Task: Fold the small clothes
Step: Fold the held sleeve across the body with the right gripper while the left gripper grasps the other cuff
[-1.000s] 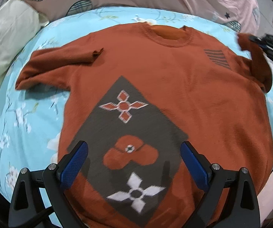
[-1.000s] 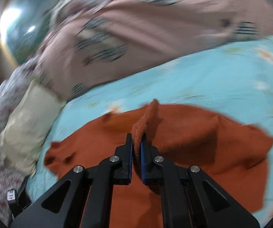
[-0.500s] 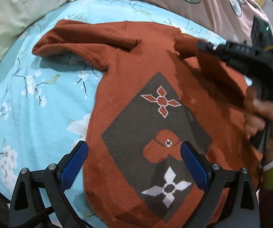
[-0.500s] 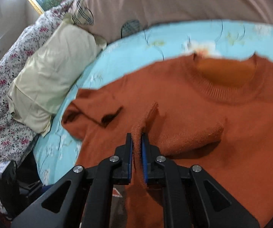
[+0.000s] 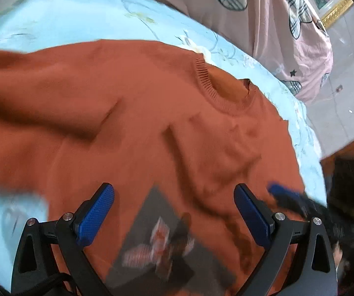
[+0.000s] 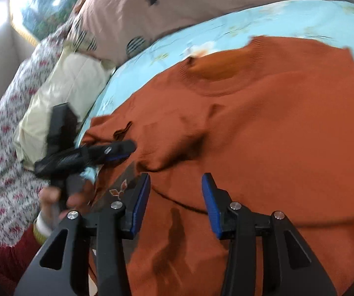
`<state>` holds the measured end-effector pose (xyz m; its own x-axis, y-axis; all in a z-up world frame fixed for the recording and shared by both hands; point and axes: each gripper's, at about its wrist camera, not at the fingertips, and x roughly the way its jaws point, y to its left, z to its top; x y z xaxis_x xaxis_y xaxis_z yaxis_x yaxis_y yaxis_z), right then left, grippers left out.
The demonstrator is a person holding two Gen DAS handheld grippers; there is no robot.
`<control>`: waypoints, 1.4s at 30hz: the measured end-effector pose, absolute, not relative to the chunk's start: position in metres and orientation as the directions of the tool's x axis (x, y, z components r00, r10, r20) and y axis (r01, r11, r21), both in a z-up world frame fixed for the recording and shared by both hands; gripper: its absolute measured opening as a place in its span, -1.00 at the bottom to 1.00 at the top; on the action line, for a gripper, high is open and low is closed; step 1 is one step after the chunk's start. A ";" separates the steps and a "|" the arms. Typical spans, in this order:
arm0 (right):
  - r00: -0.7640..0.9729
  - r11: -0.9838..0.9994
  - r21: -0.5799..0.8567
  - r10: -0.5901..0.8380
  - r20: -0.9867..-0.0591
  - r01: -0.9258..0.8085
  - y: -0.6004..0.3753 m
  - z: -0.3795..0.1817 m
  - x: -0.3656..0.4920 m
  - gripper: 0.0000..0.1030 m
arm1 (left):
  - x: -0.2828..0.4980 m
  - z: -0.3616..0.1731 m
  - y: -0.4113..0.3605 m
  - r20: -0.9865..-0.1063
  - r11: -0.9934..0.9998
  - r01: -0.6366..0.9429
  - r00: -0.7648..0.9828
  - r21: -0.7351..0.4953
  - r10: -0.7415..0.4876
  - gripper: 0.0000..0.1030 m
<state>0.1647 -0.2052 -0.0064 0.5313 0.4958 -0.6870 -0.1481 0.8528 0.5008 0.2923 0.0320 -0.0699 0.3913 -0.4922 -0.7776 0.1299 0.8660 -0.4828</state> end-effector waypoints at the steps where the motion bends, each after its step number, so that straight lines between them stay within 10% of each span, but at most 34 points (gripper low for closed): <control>1: 0.544 0.855 0.503 0.485 -0.684 -0.129 -0.213 -0.006 0.160 -0.12 | 0.308 -0.075 0.026 -0.779 0.856 0.148 0.360 -0.495 -0.513 0.90; 5: 0.585 0.853 0.518 0.451 -0.674 -0.062 -0.235 -0.002 0.147 -0.11 | 0.342 -0.077 -0.001 -0.786 0.846 0.261 0.317 -0.466 -0.531 0.85; 7: 0.597 0.854 0.519 0.438 -0.672 -0.043 -0.241 0.000 0.143 -0.11 | 0.345 -0.074 -0.011 -0.778 0.834 0.313 0.317 -0.455 -0.543 0.30; 8: 0.603 0.852 0.522 0.434 -0.669 -0.034 -0.244 0.001 0.142 -0.11 | 0.346 -0.073 -0.016 -0.779 0.832 0.333 0.315 -0.444 -0.542 -0.53; 9: 0.608 0.851 0.524 0.432 -0.666 -0.030 -0.245 0.003 0.140 -0.11 | 0.345 -0.073 -0.017 -0.785 0.834 0.335 0.309 -0.438 -0.537 -0.85; 19: 0.645 0.874 0.486 0.362 -0.673 0.016 -0.266 0.012 0.111 -0.11 | 0.275 -0.047 0.081 -0.685 0.870 0.167 0.555 -0.464 -0.472 -0.86; 25: 0.661 0.883 0.468 0.325 -0.676 0.046 -0.276 0.021 0.101 -0.11 | 0.289 -0.069 0.066 -0.724 0.849 0.184 0.452 -0.495 -0.520 -0.37; 29: 0.689 0.903 0.423 0.257 -0.677 0.079 -0.294 0.033 0.096 -0.10 | 0.298 -0.083 0.049 -0.763 0.883 0.173 0.449 -0.437 -0.466 -0.90; 42: 0.571 0.938 0.239 0.057 -0.819 0.250 -0.346 -0.008 0.198 0.13 | 0.284 -0.074 0.073 -0.747 0.904 0.132 0.521 -0.408 -0.413 -0.89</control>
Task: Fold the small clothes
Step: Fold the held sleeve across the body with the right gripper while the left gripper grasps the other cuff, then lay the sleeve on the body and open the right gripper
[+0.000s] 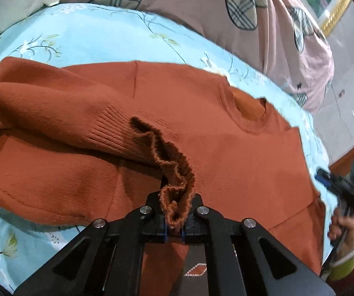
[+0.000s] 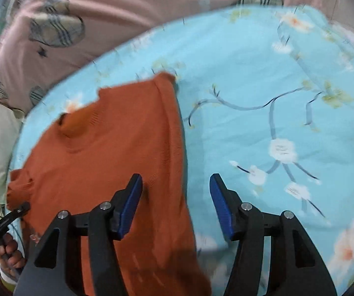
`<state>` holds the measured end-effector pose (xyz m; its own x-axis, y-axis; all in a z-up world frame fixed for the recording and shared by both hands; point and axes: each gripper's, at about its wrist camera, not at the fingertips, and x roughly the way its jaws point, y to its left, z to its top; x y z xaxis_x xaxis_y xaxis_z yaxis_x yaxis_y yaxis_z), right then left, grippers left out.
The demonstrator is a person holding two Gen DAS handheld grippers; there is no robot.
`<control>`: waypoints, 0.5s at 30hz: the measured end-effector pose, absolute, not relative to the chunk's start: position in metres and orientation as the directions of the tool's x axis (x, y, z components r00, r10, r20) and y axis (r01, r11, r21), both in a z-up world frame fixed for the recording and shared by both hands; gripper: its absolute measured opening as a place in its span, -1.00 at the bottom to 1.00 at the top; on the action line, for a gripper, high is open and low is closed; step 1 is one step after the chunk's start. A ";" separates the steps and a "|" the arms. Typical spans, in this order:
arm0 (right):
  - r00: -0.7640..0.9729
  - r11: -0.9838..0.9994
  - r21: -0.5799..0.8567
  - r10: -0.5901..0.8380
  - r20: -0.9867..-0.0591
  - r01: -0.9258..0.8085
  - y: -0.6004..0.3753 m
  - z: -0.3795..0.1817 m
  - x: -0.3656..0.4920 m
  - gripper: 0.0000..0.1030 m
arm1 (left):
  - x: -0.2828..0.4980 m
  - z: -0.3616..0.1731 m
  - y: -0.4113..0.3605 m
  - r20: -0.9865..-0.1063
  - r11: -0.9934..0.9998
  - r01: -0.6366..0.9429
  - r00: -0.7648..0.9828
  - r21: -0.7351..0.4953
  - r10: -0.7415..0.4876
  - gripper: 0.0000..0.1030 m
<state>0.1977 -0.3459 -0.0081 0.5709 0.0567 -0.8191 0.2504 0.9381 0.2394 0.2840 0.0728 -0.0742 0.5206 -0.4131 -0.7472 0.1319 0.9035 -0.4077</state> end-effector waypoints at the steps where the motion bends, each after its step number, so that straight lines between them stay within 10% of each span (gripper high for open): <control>1: 0.553 0.938 0.241 0.066 -0.831 0.250 -0.347 -0.015 0.204 0.12 | 0.283 -0.074 0.070 -0.754 0.910 0.138 0.519 -0.391 -0.402 -0.89; 3: 0.562 0.947 0.233 0.073 -0.824 0.220 -0.347 -0.014 0.208 -0.83 | 0.281 -0.074 0.066 -0.760 0.918 0.148 0.520 -0.369 -0.389 -0.89; 15: 0.640 0.918 0.304 0.077 -0.765 0.253 -0.363 0.013 0.185 -0.93 | 0.283 -0.082 0.055 -0.768 0.920 0.157 0.510 -0.360 -0.387 -0.89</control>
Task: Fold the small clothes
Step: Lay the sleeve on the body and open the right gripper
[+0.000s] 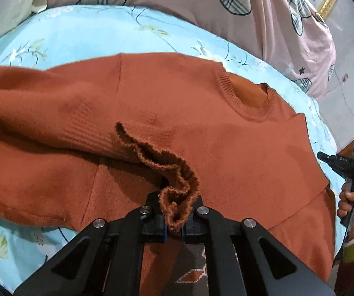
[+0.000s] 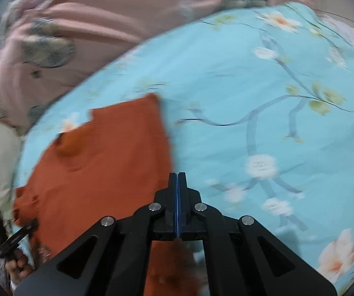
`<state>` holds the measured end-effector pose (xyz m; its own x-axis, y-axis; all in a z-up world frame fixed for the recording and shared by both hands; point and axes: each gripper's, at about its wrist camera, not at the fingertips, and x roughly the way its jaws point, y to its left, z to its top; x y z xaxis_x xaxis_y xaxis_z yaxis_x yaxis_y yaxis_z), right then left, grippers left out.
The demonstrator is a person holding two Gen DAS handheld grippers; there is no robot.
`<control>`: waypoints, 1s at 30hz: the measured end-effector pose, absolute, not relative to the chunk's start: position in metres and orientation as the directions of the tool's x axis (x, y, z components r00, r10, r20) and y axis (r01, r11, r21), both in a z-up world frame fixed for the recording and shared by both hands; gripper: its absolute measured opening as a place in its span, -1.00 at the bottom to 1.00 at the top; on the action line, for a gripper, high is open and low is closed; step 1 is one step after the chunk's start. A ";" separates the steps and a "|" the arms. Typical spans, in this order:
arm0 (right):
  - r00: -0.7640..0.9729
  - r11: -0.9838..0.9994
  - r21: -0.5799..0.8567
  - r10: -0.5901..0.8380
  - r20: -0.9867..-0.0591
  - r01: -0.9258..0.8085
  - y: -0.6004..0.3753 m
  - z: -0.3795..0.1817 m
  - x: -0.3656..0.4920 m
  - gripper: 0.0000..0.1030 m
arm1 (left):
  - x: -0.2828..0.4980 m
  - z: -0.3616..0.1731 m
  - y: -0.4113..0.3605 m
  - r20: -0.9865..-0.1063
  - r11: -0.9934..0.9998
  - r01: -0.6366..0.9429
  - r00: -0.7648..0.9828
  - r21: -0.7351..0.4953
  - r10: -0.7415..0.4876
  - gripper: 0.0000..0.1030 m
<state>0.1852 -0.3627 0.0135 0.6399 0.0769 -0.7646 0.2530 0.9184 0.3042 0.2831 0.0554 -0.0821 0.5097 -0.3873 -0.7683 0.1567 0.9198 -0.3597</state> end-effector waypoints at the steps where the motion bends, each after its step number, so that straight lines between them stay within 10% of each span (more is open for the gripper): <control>1: 0.641 0.924 0.311 0.103 -0.761 0.221 -0.353 0.015 0.186 -0.89 | 0.282 -0.081 0.056 -0.765 0.918 0.158 0.512 -0.364 -0.391 -0.89; 5: 0.586 0.943 0.303 0.168 -0.793 0.139 -0.319 -0.003 0.200 -0.36 | 0.278 -0.081 0.056 -0.772 0.923 0.160 0.509 -0.351 -0.382 -0.87; 16: 0.596 0.934 0.326 0.181 -0.783 0.145 -0.300 0.000 0.172 -0.03 | 0.240 -0.052 0.104 -0.775 0.970 0.129 0.584 -0.207 -0.243 -0.79; 21: 0.580 0.932 0.354 0.244 -0.778 0.083 -0.268 -0.002 0.154 0.12 | 0.244 -0.028 0.101 -0.752 0.984 0.174 0.646 -0.028 -0.135 0.14; 30: 0.543 0.918 0.393 0.303 -0.783 0.055 -0.245 -0.011 0.147 0.13 | 0.291 -0.054 0.075 -0.763 0.902 0.313 0.646 0.298 0.028 0.23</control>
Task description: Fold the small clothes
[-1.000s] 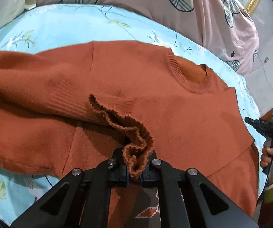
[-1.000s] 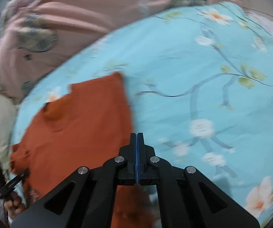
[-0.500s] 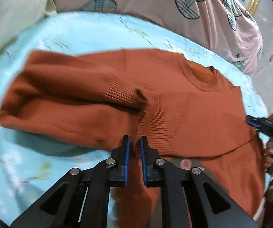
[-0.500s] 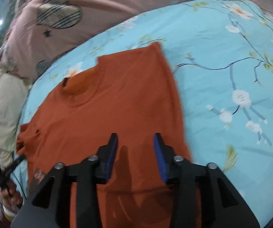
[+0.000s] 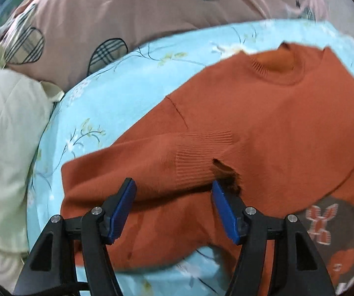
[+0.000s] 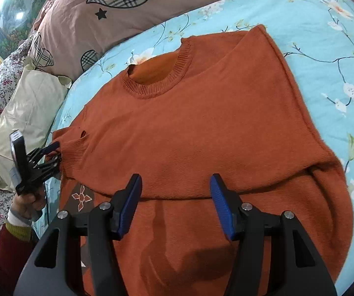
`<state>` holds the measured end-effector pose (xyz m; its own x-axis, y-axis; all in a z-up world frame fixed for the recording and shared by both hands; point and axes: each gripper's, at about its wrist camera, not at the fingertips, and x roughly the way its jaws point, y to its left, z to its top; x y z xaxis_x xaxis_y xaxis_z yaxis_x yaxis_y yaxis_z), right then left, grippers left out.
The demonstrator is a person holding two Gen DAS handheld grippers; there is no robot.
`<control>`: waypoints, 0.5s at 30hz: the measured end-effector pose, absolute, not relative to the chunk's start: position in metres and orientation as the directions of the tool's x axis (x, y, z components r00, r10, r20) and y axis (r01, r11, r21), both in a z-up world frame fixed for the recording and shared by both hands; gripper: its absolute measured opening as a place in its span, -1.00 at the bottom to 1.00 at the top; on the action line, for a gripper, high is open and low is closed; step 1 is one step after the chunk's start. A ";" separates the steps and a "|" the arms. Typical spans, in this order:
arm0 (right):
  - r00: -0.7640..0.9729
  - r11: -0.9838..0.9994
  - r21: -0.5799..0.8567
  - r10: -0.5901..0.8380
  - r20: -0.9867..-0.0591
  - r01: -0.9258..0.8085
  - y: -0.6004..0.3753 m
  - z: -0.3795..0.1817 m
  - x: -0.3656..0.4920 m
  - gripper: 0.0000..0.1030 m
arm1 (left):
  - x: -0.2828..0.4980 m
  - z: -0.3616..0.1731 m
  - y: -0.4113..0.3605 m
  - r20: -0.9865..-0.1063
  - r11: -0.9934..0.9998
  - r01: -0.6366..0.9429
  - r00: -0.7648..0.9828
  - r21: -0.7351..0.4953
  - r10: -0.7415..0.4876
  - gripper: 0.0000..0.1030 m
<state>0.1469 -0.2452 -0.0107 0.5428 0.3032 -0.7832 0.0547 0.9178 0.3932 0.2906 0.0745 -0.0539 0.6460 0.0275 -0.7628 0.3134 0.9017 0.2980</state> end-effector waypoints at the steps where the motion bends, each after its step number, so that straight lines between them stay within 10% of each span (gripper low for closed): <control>1: 0.541 0.918 0.393 0.303 -0.785 0.055 -0.244 -0.012 0.147 0.13 | 0.296 -0.057 0.075 -0.768 0.902 0.321 0.640 0.290 0.020 0.12; 3: 0.539 0.919 0.391 0.303 -0.786 0.054 -0.243 -0.012 0.149 0.13 | 0.309 -0.061 0.082 -0.787 0.917 0.320 0.617 0.240 -0.009 -0.91; 15: 0.566 0.899 0.437 0.354 -0.744 0.012 -0.230 -0.004 0.144 0.13 | 0.290 0.027 0.108 -0.644 0.937 0.261 0.681 -0.231 -0.349 -0.94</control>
<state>0.1440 -0.2302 -0.0040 0.5664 0.3538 -0.7443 0.0123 0.8994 0.4369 0.2903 0.1084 0.0273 0.6808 -0.3488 -0.6441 0.2614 0.9371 -0.2312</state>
